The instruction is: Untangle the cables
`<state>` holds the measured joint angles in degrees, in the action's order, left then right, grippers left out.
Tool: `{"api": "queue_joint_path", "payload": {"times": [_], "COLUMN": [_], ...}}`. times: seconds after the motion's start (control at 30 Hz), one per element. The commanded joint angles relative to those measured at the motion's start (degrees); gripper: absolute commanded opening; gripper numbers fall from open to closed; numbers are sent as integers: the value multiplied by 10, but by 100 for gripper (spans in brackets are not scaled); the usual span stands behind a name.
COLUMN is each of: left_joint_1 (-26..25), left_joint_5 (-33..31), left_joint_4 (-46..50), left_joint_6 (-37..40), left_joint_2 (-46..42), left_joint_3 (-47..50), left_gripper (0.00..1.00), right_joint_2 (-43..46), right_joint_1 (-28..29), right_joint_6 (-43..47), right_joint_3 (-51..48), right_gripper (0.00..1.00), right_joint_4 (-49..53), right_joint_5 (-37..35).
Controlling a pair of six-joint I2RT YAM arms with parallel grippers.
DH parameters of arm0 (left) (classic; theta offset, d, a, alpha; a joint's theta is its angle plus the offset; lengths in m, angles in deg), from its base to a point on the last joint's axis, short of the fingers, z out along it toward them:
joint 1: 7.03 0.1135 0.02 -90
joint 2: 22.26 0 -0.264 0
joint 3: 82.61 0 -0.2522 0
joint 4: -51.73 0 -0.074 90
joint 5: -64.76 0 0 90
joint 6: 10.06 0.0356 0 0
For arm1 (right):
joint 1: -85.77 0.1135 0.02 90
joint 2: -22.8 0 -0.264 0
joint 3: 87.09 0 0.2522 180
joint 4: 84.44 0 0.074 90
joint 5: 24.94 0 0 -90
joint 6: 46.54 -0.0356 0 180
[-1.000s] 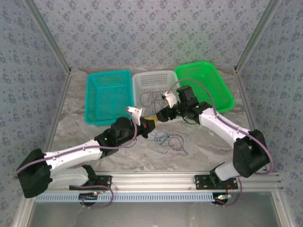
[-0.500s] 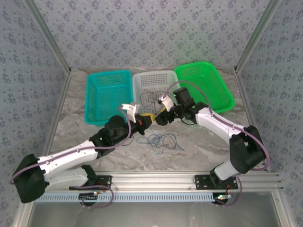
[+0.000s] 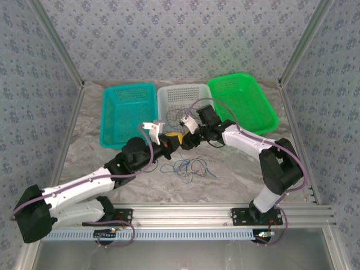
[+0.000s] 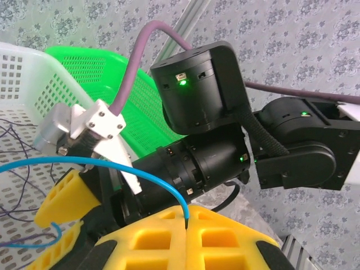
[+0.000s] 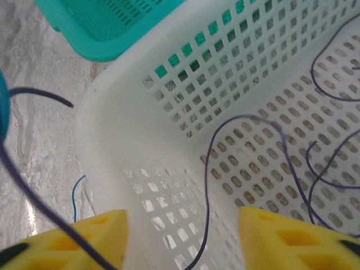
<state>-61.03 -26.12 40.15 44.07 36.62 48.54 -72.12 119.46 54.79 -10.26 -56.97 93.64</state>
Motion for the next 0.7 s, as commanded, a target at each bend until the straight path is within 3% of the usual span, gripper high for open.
{"api": "queue_joint_path", "payload": {"times": [0.0, 0.17, 0.33, 0.67], "left_joint_1": [5, 7, 15, 18], "left_joint_5": [-2, -13, -18, -51], "left_joint_4": [-30, -25, -15, 17], "left_joint_6": [-9, -9, -10, 2], "left_joint_2": [-19, -39, -58, -136], "left_joint_3": [7, 21, 31, 60], "left_gripper": [5, 5, 5, 5], "right_joint_2": [-12, 13, 3, -102], "right_joint_1": [-1, -15, -33, -61], "right_joint_6": [0, -27, -52, -115], "right_joint_3": [14, 8, 42, 190], "right_gripper": [36, 13, 3, 0], "right_joint_4": [-9, -23, 3, 114], "right_joint_5": [-3, -11, -31, -114]}}
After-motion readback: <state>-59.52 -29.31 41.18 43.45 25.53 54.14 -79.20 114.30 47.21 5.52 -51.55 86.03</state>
